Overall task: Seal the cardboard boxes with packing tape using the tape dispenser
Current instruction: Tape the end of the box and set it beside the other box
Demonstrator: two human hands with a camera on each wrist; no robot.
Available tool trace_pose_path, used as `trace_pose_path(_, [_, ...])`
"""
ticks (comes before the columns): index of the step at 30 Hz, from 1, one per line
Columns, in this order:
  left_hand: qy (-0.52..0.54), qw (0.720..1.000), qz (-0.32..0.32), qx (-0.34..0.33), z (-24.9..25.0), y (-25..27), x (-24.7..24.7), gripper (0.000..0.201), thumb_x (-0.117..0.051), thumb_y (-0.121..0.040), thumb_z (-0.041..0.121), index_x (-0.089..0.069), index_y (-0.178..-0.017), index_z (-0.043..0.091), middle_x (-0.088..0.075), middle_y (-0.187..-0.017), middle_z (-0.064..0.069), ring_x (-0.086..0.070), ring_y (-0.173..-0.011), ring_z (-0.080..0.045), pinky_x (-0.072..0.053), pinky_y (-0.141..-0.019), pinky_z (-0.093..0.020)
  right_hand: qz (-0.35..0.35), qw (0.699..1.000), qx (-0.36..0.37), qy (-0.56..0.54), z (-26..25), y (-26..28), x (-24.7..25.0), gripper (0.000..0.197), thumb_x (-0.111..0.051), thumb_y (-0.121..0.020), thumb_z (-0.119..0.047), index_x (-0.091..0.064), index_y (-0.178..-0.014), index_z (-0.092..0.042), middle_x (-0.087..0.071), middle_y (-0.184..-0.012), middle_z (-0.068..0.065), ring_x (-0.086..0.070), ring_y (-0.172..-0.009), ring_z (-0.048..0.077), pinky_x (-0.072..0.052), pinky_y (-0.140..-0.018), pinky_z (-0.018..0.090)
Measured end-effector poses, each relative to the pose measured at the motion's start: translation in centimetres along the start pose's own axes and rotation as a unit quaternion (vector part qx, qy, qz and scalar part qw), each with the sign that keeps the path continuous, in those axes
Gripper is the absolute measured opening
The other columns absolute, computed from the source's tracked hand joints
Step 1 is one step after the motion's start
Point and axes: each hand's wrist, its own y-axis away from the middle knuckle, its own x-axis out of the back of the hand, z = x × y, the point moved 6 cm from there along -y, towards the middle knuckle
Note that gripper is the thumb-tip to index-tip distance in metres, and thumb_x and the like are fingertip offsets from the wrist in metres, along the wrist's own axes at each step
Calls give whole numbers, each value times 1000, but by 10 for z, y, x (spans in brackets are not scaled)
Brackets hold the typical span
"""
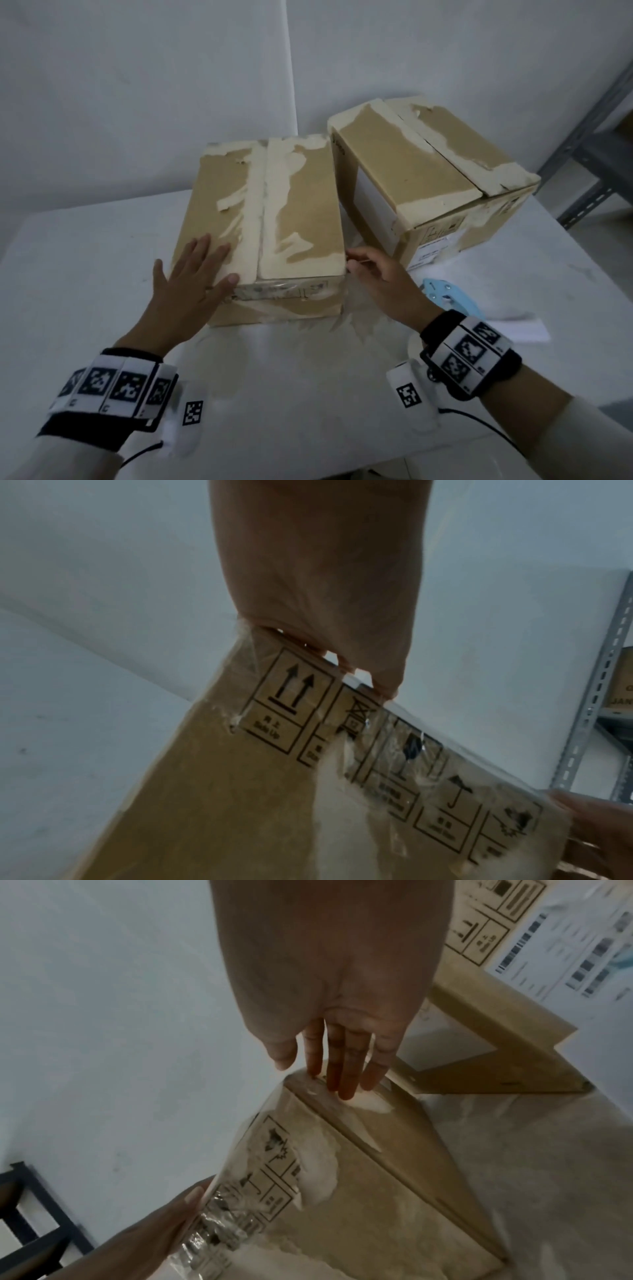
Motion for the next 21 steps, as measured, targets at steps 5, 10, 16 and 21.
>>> trace_pose_path(5, [-10, 1000, 23, -7, 3, 1, 0, 93, 2, -63, 70, -16, -146, 31, -5, -158, 2, -3, -146, -17, -10, -113, -51, 24, 999, -15, -16, 6, 1, -1, 11, -55, -89, -16, -54, -81, -22, -57, -77, -10, -54, -67, -8, -42, -63, 4])
trace_pose_path(10, [1, 1000, 12, -1, 0, 0, -1, 93, 2, -62, 71, -13, -146, 35, -1, -158, 5, 1, -146, -14, -10, -113, -49, -3, 994, -78, -82, 12, -1, 0, 17, -53, -90, -15, -56, -74, -19, -61, -71, -1, -56, -66, 7, -44, -67, 19])
trace_pose_path(16, [19, 1000, 9, -10, 2, 1, 1, 94, 0, -61, 72, -17, -146, 34, -1, -158, 5, 1, -145, -13, -12, -113, -48, -56, 992, -101, -55, 9, -8, 0, 17, -50, -91, -7, -53, -77, -15, -53, -66, 4, -47, -61, 14, -42, -64, 24])
trace_pose_path(21, [25, 1000, -2, -15, 0, 2, 2, 93, 0, -62, 73, -15, -146, 36, 1, -158, 7, 3, -145, -11, -14, -114, -50, -88, 988, -119, -33, 5, -9, 0, 21, -45, -93, -6, -50, -75, -16, -48, -64, 4, -42, -58, 14, -38, -60, 24])
